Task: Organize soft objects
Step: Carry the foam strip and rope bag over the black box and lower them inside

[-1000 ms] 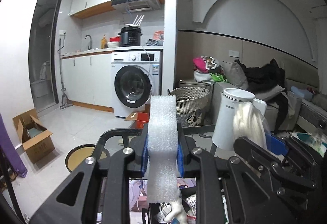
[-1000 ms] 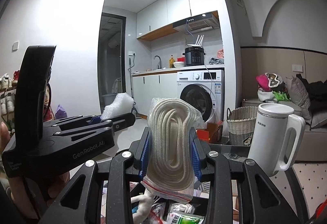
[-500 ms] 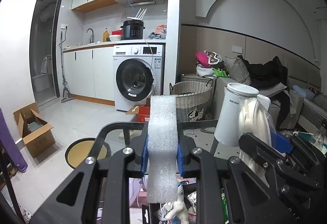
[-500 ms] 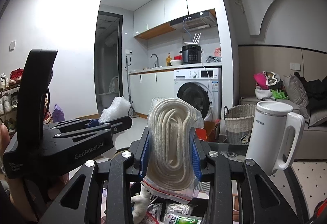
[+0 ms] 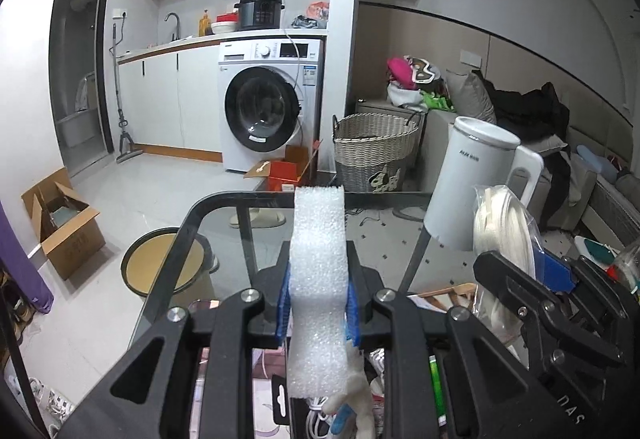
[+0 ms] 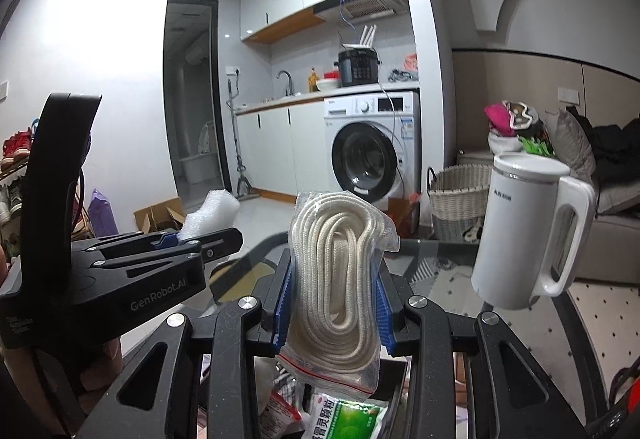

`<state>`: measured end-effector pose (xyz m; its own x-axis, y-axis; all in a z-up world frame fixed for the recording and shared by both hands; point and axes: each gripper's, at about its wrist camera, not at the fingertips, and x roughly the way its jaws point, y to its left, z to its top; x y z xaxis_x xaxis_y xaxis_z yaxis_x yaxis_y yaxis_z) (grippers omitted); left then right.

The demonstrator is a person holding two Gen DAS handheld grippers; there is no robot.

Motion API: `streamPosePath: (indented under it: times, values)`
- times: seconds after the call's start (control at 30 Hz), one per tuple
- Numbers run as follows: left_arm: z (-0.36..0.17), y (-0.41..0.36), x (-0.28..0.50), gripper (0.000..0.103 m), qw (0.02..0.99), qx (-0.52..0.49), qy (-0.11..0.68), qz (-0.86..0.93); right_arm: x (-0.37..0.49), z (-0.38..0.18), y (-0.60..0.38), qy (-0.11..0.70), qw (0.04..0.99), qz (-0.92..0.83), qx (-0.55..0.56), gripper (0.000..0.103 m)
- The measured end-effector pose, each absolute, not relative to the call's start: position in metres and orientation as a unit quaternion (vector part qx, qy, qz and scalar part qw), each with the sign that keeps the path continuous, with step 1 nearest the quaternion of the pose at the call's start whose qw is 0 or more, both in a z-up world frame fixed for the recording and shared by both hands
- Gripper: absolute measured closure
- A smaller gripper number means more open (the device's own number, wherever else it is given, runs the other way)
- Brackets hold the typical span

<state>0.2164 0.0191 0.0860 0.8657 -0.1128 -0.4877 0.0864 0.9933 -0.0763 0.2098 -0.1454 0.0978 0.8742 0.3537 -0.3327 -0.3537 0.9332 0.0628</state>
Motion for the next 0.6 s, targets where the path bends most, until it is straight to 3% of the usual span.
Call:
streamPosePath:
  times: [0.6]
  values:
    - [0.037, -0.001, 0.249, 0.083, 0.918, -0.011, 0.391, -0.069, 0.248, 0.056, -0.146, 0.302, 0.937, 0.173, -0.008, 0.068]
